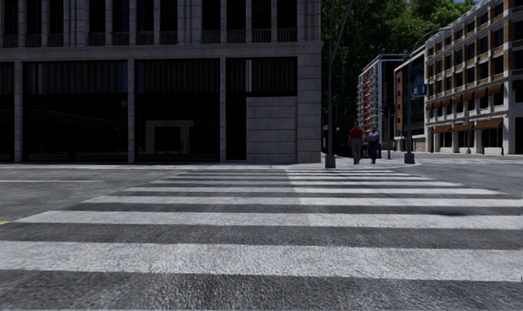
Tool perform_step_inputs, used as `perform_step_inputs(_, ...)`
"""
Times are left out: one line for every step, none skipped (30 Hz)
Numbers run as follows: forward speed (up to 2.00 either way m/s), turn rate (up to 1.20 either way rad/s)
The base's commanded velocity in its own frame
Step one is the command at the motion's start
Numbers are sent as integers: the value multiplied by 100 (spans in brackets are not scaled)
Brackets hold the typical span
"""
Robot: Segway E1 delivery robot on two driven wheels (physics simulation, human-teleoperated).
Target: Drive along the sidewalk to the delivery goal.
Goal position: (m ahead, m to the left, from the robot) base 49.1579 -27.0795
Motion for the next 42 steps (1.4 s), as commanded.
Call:
perform_step_inputs(200,0)
perform_step_inputs(200,0)
perform_step_inputs(200,0)
perform_step_inputs(200,0)
perform_step_inputs(200,0)
perform_step_inputs(200,0)
perform_step_inputs(200,0)
perform_step_inputs(200,0)
perform_step_inputs(200,0)
perform_step_inputs(200,0)
perform_step_inputs(200,0)
perform_step_inputs(200,0)
perform_step_inputs(200,0)
perform_step_inputs(200,0)
perform_step_inputs(200,0)
perform_step_inputs(200,0)
perform_step_inputs(200,0)
perform_step_inputs(200,0)
perform_step_inputs(200,0)
perform_step_inputs(200,0)
perform_step_inputs(200,0)
perform_step_inputs(200,0)
perform_step_inputs(200,0)
perform_step_inputs(200,0)
perform_step_inputs(200,0)
perform_step_inputs(200,0)
perform_step_inputs(200,0)
perform_step_inputs(200,0)
perform_step_inputs(200,0)
perform_step_inputs(200,0)
perform_step_inputs(200,0)
perform_step_inputs(200,0)
perform_step_inputs(200,-30)
perform_step_inputs(200,-79)
perform_step_inputs(200,-102)
perform_step_inputs(200,-120)
perform_step_inputs(200,-120)
perform_step_inputs(200,-120)
perform_step_inputs(200,-120)
perform_step_inputs(200,-102)
perform_step_inputs(200,-54)
perform_step_inputs(200,-27)
